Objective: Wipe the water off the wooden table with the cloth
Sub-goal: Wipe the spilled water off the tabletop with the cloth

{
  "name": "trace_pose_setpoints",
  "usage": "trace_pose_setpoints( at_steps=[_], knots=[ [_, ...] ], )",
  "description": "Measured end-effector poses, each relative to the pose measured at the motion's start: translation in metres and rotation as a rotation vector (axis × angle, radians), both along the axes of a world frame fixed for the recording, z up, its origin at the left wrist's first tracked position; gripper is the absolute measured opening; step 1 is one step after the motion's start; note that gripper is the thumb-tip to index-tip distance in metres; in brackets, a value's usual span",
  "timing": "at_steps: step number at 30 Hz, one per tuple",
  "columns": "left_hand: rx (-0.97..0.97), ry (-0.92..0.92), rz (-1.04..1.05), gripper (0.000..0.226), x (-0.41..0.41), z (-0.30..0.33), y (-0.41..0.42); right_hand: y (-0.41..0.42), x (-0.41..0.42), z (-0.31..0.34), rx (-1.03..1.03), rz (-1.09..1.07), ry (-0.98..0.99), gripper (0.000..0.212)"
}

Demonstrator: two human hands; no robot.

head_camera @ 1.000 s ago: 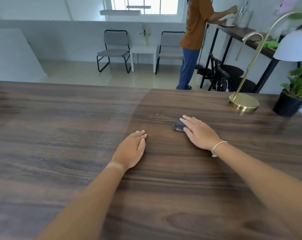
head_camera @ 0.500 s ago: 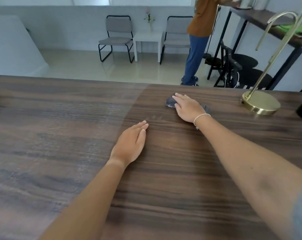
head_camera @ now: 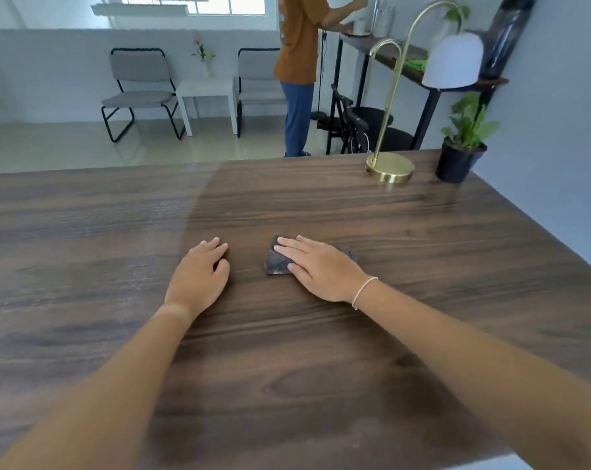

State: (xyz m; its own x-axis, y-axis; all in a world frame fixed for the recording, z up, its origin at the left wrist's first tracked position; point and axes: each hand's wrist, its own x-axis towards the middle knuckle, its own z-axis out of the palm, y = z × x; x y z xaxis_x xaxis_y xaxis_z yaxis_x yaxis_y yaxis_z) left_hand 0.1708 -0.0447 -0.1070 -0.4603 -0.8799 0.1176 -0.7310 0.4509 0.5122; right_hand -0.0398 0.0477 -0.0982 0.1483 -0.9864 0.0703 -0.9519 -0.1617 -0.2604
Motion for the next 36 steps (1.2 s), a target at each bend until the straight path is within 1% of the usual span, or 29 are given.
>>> trace_pose_setpoints(
  at_steps=[4, 6, 8, 11, 14, 17, 20, 23, 27, 29, 32, 36],
  knots=[
    [-0.065, -0.133, -0.058, 0.048, 0.003, 0.004, 0.025, 0.052, -0.030, 0.003, 0.045, -0.175, -0.019, 0.045],
    [-0.069, -0.184, -0.074, 0.050, 0.004, 0.007, 0.036, 0.067, -0.044, 0.003, 0.071, -0.279, -0.033, 0.045],
    [-0.079, -0.254, -0.133, 0.052, 0.004, 0.013, 0.048, 0.074, -0.048, 0.003, 0.088, -0.346, -0.046, 0.046],
    [-0.073, -0.352, -0.274, 0.056, -0.006, 0.020, 0.070, 0.079, -0.040, 0.001, 0.084, -0.359, -0.045, 0.046],
    [-0.087, -0.387, -0.320, 0.061, -0.020, 0.023, 0.094, 0.101, -0.027, 0.003, 0.045, -0.257, -0.013, 0.047],
    [-0.093, -0.394, -0.309, 0.059, -0.033, 0.023, 0.110, 0.144, -0.024, 0.003, 0.000, -0.099, 0.034, 0.047],
    [-0.076, -0.384, -0.315, 0.059, -0.052, 0.025, 0.126, 0.184, -0.048, 0.001, 0.000, -0.063, 0.046, 0.046],
    [-0.064, -0.376, -0.328, 0.060, -0.078, 0.025, 0.149, 0.210, -0.095, 0.004, 0.012, -0.165, 0.018, 0.045],
    [-0.072, -0.342, -0.319, 0.056, -0.107, 0.023, 0.182, 0.230, -0.169, 0.007, 0.038, -0.445, -0.007, 0.045],
    [-0.069, -0.318, -0.291, 0.055, -0.111, 0.021, 0.196, 0.229, -0.186, 0.006, 0.058, -0.542, -0.032, 0.045],
    [-0.064, -0.274, -0.241, 0.053, -0.108, 0.017, 0.210, 0.224, -0.186, 0.004, 0.059, -0.588, -0.056, 0.045],
    [-0.054, -0.251, -0.206, 0.052, -0.101, 0.015, 0.224, 0.232, -0.178, 0.004, 0.056, -0.556, -0.042, 0.046]
  ],
)
